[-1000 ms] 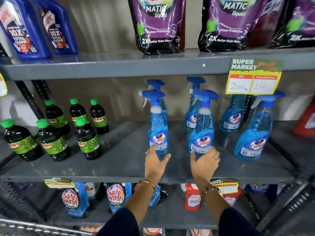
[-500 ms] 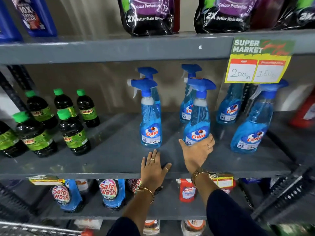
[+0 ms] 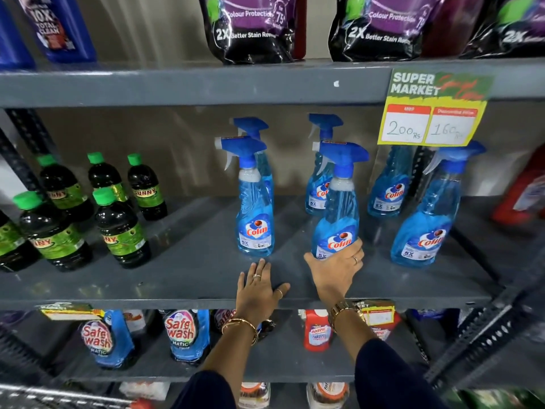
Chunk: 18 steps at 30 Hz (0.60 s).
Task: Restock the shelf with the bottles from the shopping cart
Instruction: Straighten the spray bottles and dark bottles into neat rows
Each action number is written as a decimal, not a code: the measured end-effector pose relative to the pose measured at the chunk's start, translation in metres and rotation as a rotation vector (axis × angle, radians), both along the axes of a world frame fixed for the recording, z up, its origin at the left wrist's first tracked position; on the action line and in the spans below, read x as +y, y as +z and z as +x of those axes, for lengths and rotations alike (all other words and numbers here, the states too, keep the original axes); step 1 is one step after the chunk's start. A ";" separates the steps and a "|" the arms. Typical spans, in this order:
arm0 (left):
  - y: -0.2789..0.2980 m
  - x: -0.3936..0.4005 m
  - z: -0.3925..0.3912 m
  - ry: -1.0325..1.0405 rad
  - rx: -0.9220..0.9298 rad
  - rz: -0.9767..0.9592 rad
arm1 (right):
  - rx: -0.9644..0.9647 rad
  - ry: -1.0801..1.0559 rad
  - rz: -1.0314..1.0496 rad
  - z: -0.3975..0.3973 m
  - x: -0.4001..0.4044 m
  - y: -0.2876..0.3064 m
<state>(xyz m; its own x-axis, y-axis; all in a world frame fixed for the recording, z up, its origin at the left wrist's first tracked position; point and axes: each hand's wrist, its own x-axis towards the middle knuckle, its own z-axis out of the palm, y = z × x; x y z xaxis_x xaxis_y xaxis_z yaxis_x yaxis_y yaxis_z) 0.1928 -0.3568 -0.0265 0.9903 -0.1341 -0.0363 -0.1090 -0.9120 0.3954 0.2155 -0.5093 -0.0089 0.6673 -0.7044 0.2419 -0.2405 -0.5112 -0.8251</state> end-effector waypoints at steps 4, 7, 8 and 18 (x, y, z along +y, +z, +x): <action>0.002 0.003 -0.002 -0.009 -0.006 -0.015 | -0.017 0.019 0.044 -0.008 0.002 0.004; 0.002 0.016 -0.006 0.024 -0.030 0.008 | -0.103 -0.046 -0.105 -0.023 0.007 0.009; 0.002 0.022 -0.008 0.044 -0.044 0.024 | -0.148 -0.041 -0.207 -0.028 0.012 0.011; 0.008 0.084 -0.010 0.101 -0.008 0.111 | -0.234 0.308 -0.414 -0.020 0.070 0.022</action>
<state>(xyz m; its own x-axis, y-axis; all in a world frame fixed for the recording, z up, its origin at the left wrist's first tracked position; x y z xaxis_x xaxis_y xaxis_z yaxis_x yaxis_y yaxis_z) 0.1823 -0.2729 -0.0190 0.9989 -0.0295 -0.0374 -0.0174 -0.9566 0.2908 0.1951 -0.4389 0.0130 0.7225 -0.3004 0.6227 0.1366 -0.8210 -0.5544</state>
